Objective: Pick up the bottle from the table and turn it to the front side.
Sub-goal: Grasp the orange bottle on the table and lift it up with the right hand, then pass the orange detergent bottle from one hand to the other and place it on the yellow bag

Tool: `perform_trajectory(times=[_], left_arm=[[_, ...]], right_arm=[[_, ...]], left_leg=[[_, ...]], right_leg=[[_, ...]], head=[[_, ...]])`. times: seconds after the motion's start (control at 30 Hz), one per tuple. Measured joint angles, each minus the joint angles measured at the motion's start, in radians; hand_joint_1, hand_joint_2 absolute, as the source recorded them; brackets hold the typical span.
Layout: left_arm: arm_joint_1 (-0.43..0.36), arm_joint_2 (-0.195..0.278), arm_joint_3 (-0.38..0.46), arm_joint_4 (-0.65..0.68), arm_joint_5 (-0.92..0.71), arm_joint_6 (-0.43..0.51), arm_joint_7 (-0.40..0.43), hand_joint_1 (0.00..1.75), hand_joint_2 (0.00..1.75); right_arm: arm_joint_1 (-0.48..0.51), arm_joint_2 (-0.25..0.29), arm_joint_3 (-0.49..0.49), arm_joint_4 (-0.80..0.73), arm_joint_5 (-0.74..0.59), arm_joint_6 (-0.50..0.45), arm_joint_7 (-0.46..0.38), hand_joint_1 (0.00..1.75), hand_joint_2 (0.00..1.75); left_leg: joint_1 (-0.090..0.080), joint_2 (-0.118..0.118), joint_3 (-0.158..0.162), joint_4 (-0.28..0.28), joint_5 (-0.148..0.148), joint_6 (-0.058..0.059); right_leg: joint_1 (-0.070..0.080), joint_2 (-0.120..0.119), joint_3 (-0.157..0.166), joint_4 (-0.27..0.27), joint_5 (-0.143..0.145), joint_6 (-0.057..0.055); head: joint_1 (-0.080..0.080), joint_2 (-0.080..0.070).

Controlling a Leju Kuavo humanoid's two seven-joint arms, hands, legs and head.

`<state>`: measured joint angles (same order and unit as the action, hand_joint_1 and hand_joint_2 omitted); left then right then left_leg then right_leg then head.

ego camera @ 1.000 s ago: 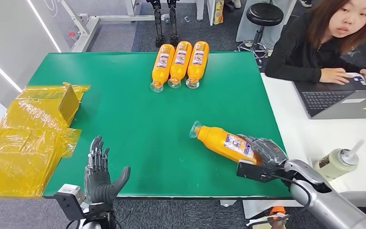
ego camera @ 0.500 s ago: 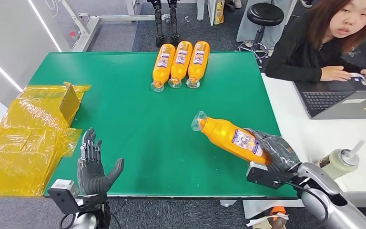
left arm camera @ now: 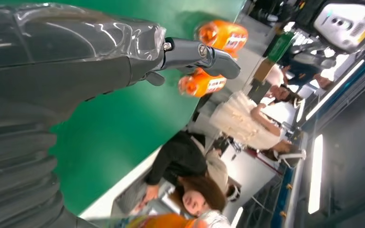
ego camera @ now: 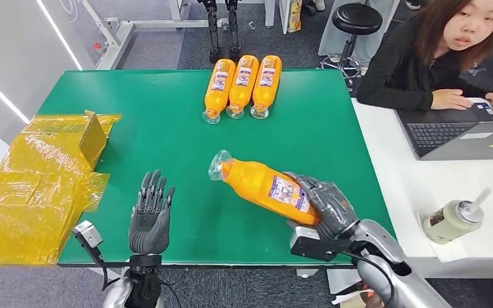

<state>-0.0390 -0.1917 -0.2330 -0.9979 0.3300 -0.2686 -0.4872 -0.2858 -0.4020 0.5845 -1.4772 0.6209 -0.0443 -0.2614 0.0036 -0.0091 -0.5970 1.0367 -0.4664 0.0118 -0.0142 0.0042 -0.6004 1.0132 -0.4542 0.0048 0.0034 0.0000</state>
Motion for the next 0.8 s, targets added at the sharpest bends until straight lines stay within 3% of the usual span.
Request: perform_trajectory(times=[0.2,0.6,0.8], left_arm=[[-0.002,-0.012,-0.024,0.011,0.034,-0.015,0.013,0.0,1.75],[-0.002,-0.013,-0.04,0.015,0.045,-0.015,0.021,0.0,1.75],[-0.005,-0.015,-0.076,0.008,0.065,-0.01,0.045,0.0,1.75]], right_arm=[[-0.027,0.108,0.045,0.04,0.014,-0.01,-0.003,1.75,1.75],[-0.034,0.156,0.059,0.07,0.019,-0.011,0.0,1.75,1.75],[-0.007,0.243,0.077,0.072,0.069,-0.019,0.017,1.75,1.75]], left_leg=[[0.0,-0.001,0.0,0.0,0.0,0.0],[-0.001,-0.001,0.0,0.0,0.0,0.0],[0.0,0.0,0.0,0.0,0.0,-0.001]], right_leg=[[0.0,-0.001,0.0,0.0,0.0,0.0],[0.0,0.0,0.0,0.0,0.0,0.0],[0.001,0.0,-0.001,0.0,0.0,0.0]], head=[[0.0,0.0],[0.0,0.0],[0.0,0.0]])
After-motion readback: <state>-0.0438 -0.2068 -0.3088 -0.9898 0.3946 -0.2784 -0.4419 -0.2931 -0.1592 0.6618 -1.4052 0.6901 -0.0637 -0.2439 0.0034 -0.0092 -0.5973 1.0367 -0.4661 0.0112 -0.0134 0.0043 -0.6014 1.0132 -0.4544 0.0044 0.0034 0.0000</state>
